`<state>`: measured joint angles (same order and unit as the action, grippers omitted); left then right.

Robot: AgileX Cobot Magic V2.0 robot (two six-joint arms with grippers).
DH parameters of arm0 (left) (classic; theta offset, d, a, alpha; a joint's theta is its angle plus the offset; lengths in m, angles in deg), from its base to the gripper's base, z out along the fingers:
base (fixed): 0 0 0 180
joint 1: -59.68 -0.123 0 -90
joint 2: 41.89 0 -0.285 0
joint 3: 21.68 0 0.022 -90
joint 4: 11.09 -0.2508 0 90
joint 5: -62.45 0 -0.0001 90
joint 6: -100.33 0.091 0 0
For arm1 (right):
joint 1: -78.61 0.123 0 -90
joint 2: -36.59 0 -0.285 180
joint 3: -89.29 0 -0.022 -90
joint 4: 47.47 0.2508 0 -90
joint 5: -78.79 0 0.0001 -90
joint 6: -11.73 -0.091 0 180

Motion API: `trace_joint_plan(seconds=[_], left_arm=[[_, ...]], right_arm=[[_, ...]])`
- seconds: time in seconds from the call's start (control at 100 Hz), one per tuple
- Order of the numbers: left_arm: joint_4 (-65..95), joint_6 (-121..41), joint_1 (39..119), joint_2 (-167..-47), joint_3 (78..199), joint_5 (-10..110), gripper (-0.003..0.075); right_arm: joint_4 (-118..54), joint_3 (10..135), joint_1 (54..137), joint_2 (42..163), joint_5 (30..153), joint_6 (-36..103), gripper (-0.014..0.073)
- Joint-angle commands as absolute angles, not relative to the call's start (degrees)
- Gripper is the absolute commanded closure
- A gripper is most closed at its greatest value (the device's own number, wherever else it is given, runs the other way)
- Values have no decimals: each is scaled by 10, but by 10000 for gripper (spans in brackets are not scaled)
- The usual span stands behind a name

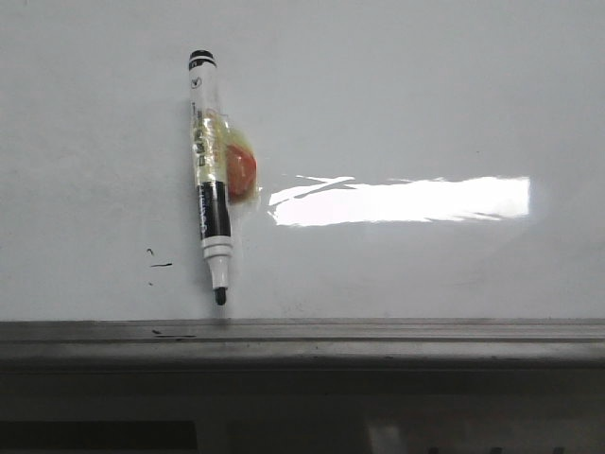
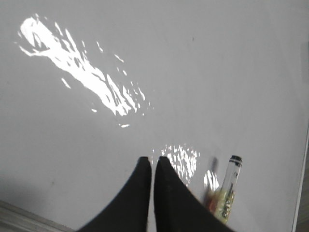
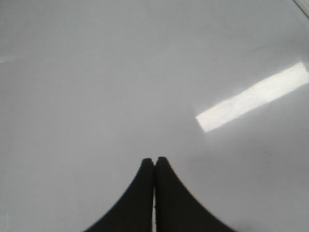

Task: Write number 7 on whiteboard

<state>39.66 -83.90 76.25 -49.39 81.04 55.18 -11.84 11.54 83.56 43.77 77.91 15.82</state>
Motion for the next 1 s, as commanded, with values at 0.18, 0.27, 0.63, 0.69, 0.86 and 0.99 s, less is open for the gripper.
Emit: trace_joint_plan(seconds=[0.18,0.27,0.63,0.69,0.86,0.99], left_arm=[[256,-793,762,-523,909,491,741],[203,-790,762,-577,963,436,740],[227,-622,797,-819,1105,288,185],[246,-615,822,-840,1110,303,217],[267,-615,884,-891,1113,345,269],[292,-615,918,-908,1113,388,268]], right_arm=[[-215,285,833,458,938,202,657],[-235,341,833,497,1021,264,657],[-226,453,833,614,1143,335,206],[-223,456,833,620,1145,335,140],[-218,457,848,621,1145,335,136],[-217,457,850,621,1146,335,136]])
